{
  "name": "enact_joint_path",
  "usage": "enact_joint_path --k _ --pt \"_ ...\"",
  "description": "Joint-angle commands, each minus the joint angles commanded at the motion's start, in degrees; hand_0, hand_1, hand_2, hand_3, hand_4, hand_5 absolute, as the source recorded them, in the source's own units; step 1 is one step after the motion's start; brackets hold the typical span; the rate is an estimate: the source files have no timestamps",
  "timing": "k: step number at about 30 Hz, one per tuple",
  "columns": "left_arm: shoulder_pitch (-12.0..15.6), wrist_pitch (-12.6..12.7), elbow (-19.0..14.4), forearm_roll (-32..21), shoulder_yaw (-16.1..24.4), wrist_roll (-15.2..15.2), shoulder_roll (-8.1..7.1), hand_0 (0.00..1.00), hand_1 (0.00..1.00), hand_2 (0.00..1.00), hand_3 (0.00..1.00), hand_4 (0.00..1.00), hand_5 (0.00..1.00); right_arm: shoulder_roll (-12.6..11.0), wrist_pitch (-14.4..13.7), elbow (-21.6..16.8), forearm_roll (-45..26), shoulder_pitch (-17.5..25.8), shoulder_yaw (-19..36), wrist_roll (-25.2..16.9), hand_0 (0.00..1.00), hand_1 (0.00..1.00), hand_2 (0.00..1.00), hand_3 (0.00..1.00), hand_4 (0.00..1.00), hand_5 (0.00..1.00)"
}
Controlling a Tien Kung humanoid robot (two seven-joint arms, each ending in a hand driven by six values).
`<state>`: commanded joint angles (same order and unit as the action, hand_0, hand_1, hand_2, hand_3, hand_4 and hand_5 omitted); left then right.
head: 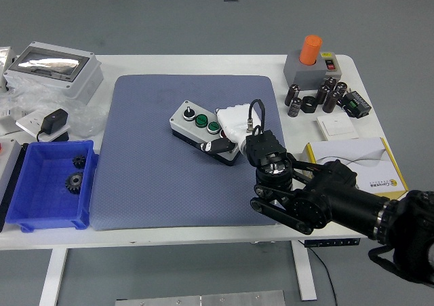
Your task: Pick up the button,place it on the desk,press the button,press the button
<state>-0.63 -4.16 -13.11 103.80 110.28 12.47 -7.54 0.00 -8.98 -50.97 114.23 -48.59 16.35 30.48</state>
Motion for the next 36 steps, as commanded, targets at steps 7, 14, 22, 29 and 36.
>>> enact_joint_path --k 7,14,22,29,36 --pt "0.02 0.06 0.01 0.03 0.02 -0.15 0.04 0.661 0.634 0.614 0.711 0.798 0.594 0.0 -0.96 -0.36 0.49 0.3 1.59 -1.27 0.167 0.321 0.312 0.504 0.258 0.002" --pt "0.16 0.13 0.01 0.03 0.03 -0.27 0.12 0.661 0.633 0.614 0.713 0.795 0.591 0.0 -1.17 -1.68 0.12 0.33 2.28 -3.39 0.18 0.325 0.311 0.504 0.23 0.002" --pt "0.18 0.15 0.01 -0.03 -0.02 -0.38 0.17 0.661 0.633 0.614 0.715 0.796 0.59 0.0 -1.32 -1.11 -0.37 0.1 2.11 -4.01 0.202 0.329 0.309 0.503 0.224 0.002" --pt "0.17 0.21 -0.01 -0.09 -0.02 -0.48 0.19 0.66 0.633 0.614 0.718 0.802 0.595 0.0 -2.42 -0.49 -1.03 0.11 1.32 -5.62 0.214 0.335 0.308 0.501 0.216 0.002" --pt "0.25 0.29 -0.08 -0.1 0.04 -0.56 0.23 0.659 0.632 0.614 0.725 0.811 0.602 0.0 -3.5 -0.71 -1.41 0.04 0.96 -7.1 0.22 0.34 0.308 0.499 0.216 0.002"
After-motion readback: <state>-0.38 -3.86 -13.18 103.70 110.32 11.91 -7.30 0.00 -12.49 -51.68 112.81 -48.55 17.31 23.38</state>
